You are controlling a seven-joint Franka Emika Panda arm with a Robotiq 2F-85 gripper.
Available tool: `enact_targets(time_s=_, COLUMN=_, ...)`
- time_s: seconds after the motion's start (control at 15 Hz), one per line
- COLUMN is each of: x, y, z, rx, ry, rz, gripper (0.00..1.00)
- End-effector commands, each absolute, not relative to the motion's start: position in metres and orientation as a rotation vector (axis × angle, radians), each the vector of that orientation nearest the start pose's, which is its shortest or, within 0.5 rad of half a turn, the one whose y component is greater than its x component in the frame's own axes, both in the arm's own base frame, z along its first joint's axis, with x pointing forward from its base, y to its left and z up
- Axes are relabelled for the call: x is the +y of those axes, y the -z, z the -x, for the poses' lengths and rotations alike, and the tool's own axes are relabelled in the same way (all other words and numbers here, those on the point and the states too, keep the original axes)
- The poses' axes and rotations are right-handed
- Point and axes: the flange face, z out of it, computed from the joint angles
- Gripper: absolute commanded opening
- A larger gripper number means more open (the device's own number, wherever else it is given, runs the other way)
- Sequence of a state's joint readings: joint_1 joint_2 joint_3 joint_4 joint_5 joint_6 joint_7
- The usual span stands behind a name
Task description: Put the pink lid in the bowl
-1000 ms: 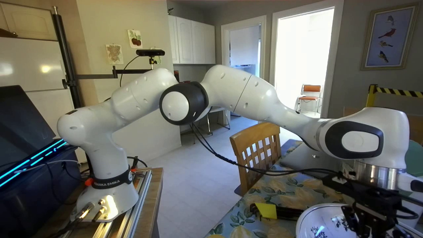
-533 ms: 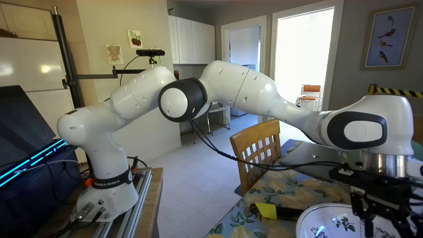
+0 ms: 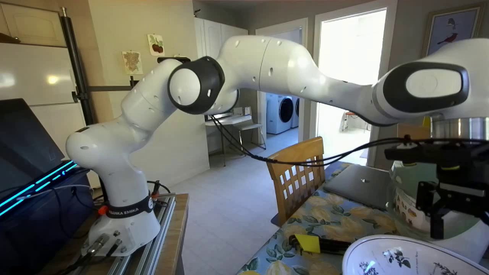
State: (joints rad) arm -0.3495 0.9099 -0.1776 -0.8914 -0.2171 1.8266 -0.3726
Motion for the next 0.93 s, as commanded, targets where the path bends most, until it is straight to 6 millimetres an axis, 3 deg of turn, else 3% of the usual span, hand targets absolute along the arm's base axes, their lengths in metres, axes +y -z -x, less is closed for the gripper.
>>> enact_targets(time_s=0.0, x=-0.359, y=-0.405, z=-0.657, rx=0.069, ry=-0.311, rz=3.408, gripper=1.0)
enact_targets(time_s=0.13, x=-0.361, y=-0.426, z=-0.638, rx=0.057, ry=-0.302, rz=3.385, gripper=1.0)
enact_targets(time_s=0.33, x=-0.36, y=-0.45, z=-0.6, rx=0.102, ry=-0.43, rz=3.332, gripper=1.0)
enact_targets(time_s=0.67, x=-0.347, y=-0.475, z=-0.544, rx=0.079, ry=-0.454, rz=3.211, gripper=1.0)
enact_targets(time_s=0.73, x=-0.361, y=-0.472, z=-0.571, rx=0.113, ry=-0.487, rz=3.269, gripper=1.0)
enact_targets(time_s=0.87, x=-0.356, y=-0.478, z=-0.556, rx=0.107, ry=-0.488, rz=3.247, gripper=1.0)
